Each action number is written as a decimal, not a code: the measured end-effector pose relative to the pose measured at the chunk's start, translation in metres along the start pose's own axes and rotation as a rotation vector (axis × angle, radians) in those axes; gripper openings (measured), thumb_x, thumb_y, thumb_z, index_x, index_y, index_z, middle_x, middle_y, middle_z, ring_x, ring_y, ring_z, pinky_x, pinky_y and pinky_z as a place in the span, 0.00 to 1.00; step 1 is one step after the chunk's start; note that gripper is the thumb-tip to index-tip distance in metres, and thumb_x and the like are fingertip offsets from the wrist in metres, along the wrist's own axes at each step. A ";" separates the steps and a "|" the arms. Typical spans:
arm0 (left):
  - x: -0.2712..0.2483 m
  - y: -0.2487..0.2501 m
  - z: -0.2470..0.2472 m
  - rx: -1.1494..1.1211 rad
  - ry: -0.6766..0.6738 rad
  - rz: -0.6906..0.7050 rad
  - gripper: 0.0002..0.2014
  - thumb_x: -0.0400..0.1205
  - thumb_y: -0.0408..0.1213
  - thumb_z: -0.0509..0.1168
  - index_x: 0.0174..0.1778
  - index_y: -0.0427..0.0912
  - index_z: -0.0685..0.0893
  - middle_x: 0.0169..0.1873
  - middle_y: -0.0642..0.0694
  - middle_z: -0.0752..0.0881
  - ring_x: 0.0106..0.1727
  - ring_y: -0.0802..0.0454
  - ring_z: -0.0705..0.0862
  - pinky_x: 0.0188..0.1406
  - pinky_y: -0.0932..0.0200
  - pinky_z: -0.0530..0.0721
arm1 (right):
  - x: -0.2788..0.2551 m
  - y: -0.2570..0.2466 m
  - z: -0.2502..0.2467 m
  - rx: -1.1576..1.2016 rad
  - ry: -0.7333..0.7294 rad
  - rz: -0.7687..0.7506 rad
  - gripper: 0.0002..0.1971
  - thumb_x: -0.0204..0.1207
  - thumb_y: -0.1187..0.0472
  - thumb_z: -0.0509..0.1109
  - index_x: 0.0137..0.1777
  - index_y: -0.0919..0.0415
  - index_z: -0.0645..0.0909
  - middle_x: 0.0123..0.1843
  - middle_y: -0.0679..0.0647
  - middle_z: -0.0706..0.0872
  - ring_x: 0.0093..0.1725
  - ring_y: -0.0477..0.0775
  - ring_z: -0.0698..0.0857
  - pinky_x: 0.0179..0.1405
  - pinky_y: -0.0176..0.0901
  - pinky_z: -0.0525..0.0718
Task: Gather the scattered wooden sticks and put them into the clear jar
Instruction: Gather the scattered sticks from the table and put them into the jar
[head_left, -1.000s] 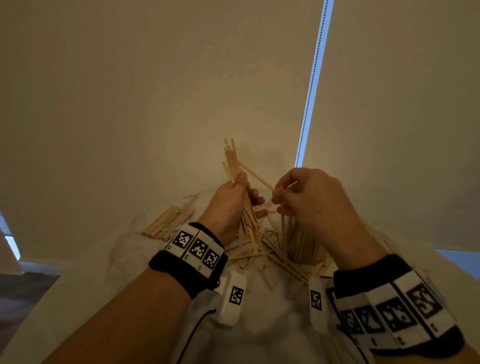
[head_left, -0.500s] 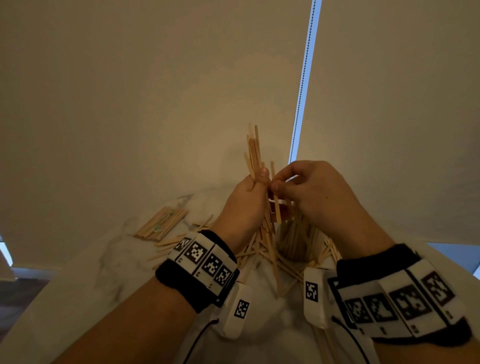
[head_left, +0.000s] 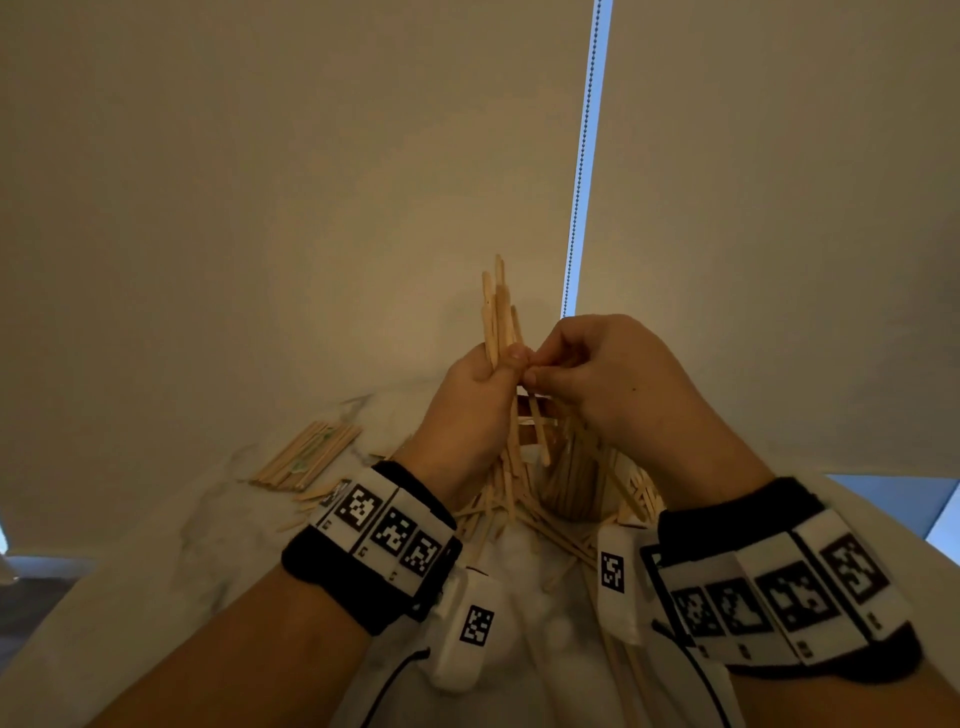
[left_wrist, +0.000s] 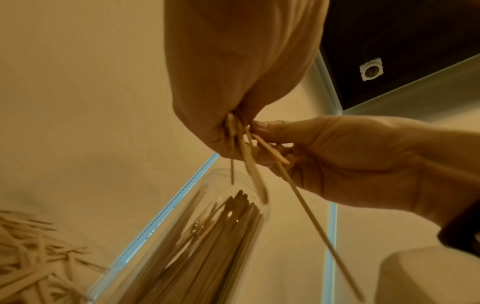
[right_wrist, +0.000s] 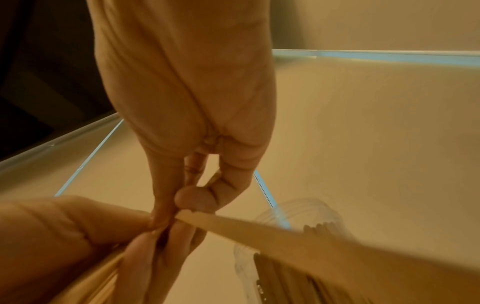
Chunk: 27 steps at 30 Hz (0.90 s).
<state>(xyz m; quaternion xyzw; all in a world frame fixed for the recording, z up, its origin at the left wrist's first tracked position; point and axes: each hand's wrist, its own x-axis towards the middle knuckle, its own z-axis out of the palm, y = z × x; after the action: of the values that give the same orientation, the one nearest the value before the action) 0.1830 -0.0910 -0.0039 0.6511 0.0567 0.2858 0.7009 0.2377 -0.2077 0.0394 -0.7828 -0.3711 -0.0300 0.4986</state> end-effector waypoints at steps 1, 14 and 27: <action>0.001 0.001 -0.002 0.009 0.007 -0.012 0.15 0.92 0.42 0.55 0.57 0.35 0.82 0.45 0.38 0.90 0.39 0.44 0.92 0.29 0.55 0.87 | 0.000 0.000 -0.001 0.015 0.011 -0.001 0.04 0.74 0.63 0.79 0.40 0.58 0.87 0.36 0.54 0.91 0.31 0.47 0.92 0.40 0.48 0.93; -0.019 0.012 0.017 0.015 -0.247 0.043 0.11 0.92 0.47 0.53 0.57 0.46 0.77 0.36 0.43 0.82 0.30 0.49 0.81 0.32 0.51 0.84 | 0.005 -0.004 -0.019 0.088 0.398 -0.135 0.01 0.78 0.57 0.76 0.46 0.53 0.87 0.36 0.45 0.90 0.34 0.43 0.90 0.42 0.42 0.91; -0.023 0.010 0.025 0.042 -0.385 -0.019 0.19 0.90 0.53 0.54 0.35 0.53 0.78 0.29 0.47 0.64 0.23 0.55 0.60 0.22 0.63 0.60 | 0.000 -0.013 -0.018 -0.022 0.317 -0.211 0.07 0.84 0.52 0.65 0.55 0.45 0.84 0.41 0.45 0.91 0.34 0.44 0.87 0.35 0.43 0.88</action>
<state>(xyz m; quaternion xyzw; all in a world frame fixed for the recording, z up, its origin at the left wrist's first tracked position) 0.1719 -0.1236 0.0023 0.7077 -0.0665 0.1482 0.6876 0.2357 -0.2191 0.0584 -0.7303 -0.3678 -0.2092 0.5363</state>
